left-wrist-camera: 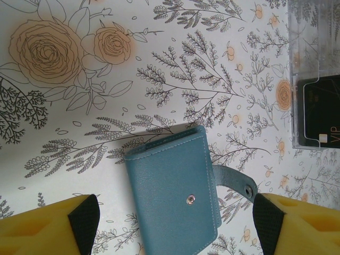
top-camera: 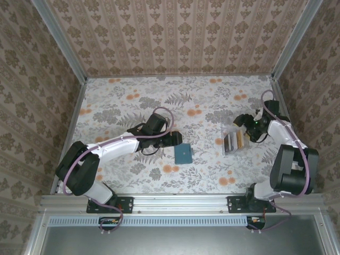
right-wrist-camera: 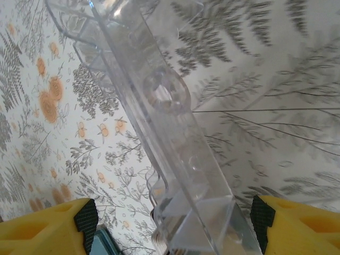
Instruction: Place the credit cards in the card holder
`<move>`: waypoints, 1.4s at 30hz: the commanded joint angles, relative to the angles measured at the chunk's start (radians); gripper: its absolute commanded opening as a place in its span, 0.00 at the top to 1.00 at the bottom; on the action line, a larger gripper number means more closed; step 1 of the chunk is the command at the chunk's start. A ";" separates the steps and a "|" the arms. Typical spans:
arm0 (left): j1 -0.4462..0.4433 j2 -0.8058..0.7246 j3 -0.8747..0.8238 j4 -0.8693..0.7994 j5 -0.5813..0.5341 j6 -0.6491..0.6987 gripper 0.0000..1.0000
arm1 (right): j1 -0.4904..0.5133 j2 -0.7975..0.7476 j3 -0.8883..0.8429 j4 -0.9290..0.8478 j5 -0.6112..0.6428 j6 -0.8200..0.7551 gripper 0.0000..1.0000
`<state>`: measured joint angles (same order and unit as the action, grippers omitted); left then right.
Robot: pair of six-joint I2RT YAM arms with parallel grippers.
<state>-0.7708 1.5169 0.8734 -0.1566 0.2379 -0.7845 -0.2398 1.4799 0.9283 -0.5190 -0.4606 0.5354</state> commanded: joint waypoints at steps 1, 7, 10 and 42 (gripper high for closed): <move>0.008 -0.031 -0.012 0.000 -0.011 0.000 0.22 | 0.074 0.061 0.069 0.055 -0.046 0.047 0.21; 0.010 -0.044 -0.013 -0.005 -0.024 -0.007 0.22 | 0.190 0.166 0.162 0.089 -0.041 0.098 0.21; 0.010 -0.048 -0.014 -0.007 -0.028 -0.010 0.22 | 0.214 0.182 0.201 0.067 -0.020 0.096 0.21; 0.011 -0.050 -0.031 0.009 -0.014 -0.017 0.22 | 0.134 -0.021 0.096 -0.240 0.143 -0.224 0.60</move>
<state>-0.7639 1.4750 0.8448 -0.1535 0.2195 -0.7921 -0.1131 1.4483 1.0233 -0.7021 -0.3351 0.3611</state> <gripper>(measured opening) 0.785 0.403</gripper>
